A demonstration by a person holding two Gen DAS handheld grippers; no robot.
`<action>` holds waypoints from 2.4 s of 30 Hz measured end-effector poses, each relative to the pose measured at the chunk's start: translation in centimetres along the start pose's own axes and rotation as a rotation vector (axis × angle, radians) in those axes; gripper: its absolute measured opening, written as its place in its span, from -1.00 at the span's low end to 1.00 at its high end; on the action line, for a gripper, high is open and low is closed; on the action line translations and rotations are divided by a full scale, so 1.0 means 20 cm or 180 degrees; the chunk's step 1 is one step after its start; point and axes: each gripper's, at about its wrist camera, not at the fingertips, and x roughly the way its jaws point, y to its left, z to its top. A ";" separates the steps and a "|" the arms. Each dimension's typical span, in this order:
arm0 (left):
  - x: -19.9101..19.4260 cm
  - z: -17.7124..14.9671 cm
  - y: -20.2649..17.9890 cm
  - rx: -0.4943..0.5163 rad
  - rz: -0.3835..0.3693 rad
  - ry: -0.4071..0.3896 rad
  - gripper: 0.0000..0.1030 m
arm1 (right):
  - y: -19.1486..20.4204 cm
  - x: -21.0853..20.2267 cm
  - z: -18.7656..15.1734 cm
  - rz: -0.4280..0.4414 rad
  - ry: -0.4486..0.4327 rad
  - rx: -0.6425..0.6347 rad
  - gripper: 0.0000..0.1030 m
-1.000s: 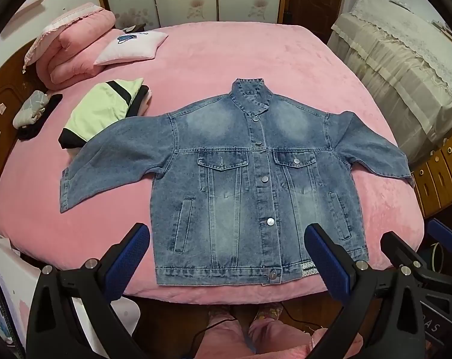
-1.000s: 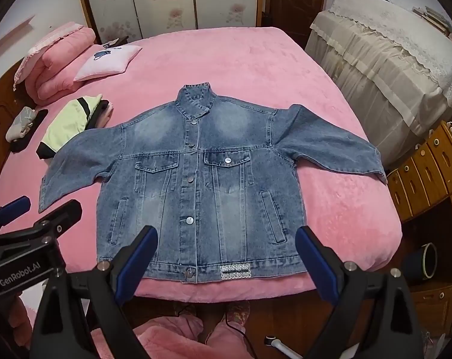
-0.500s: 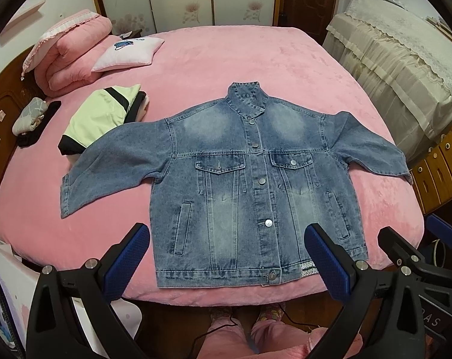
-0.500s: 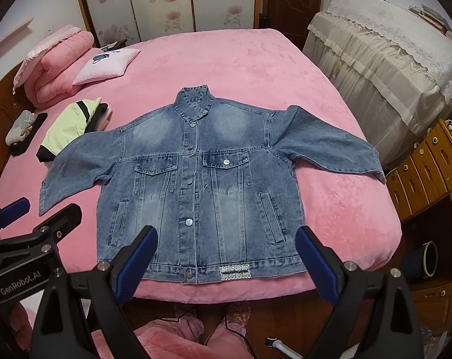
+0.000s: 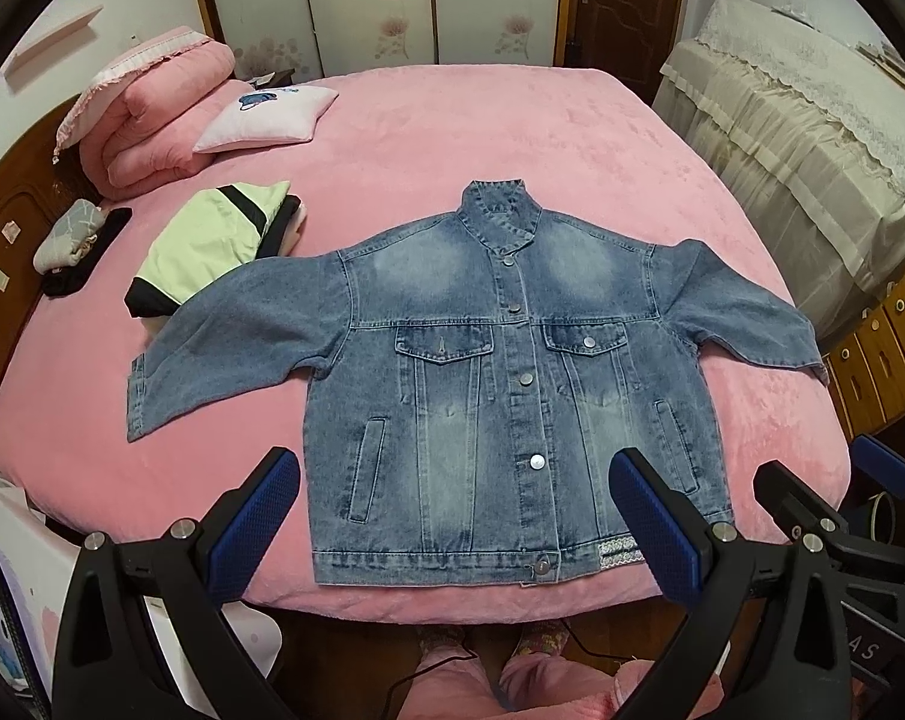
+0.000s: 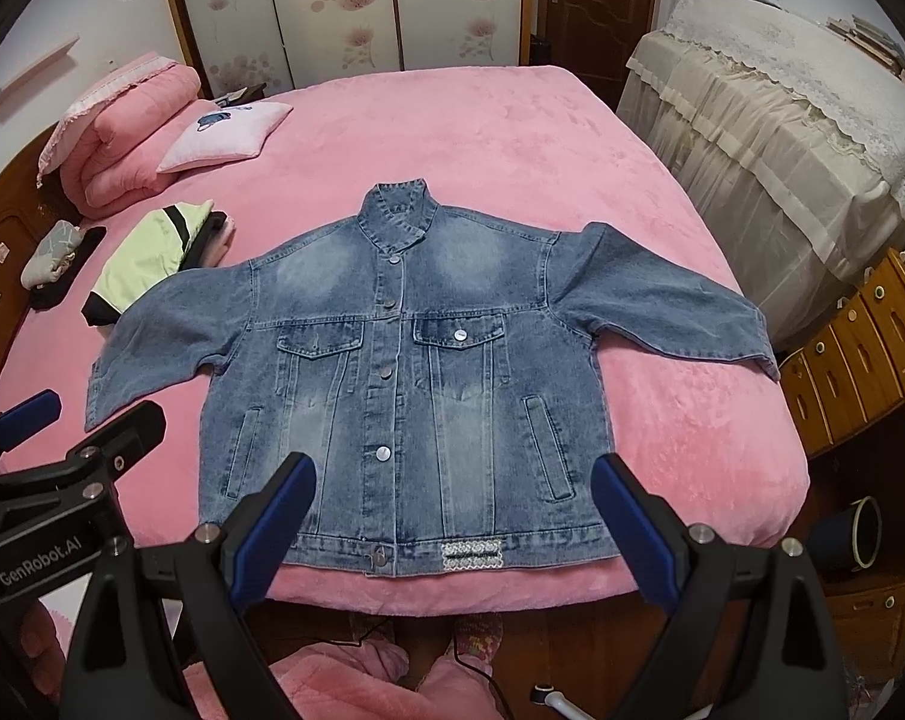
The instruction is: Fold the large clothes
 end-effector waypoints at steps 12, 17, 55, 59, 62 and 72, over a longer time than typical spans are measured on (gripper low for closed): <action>-0.05 -0.01 -0.02 -0.0152 0.0057 -0.0185 0.98 | -0.04 -0.01 0.01 0.0139 -0.0080 -0.0066 0.82; -0.07 -0.04 -0.07 -0.0207 0.0099 -0.0261 0.98 | -0.07 -0.01 0.02 0.0177 -0.0133 -0.0158 0.82; 0.90 -0.47 1.46 -0.3067 0.0110 0.1110 0.98 | 1.00 0.66 0.04 0.0874 0.0436 -0.1238 0.81; 1.13 -0.51 1.89 -0.3627 0.0254 0.0947 0.98 | 1.22 0.83 0.05 0.0844 0.0519 -0.1049 0.81; 1.30 -0.57 2.16 -0.3977 0.0361 0.0819 0.98 | 1.36 0.97 0.05 0.0794 0.0597 -0.0904 0.80; 1.68 -0.78 2.68 -0.4653 0.0821 0.0180 0.91 | 1.58 1.31 -0.01 0.0576 0.0938 -0.0816 0.80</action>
